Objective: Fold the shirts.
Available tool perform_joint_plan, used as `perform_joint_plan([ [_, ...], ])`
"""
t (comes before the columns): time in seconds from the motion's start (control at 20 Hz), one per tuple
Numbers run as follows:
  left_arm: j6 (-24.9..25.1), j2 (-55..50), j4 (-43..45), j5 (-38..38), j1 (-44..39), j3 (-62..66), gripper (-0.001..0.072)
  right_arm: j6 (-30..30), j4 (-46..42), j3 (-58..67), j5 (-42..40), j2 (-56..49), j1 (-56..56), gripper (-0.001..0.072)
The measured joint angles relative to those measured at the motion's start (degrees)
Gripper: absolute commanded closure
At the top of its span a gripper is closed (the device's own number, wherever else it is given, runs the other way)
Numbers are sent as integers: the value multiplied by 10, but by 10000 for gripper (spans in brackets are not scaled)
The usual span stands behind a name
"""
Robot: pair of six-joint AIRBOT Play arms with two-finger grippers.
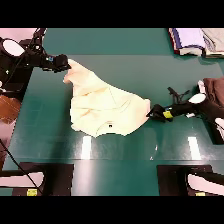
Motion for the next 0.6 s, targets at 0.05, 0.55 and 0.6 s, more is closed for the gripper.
perform_joint_plan([
  [0.05, 0, 0, 1, -1, 0, 0, 681, 0, -1, 13, -6, -13, 9, 697],
  [0.55, 0, 156, 72, -8, 0, 90, 681, -1, -83, 285, -17, 113, -46, 699],
  [0.6, 0, 180, 77, -8, 0, 113, 681, -1, -87, 323, -12, 141, -63, 698],
])
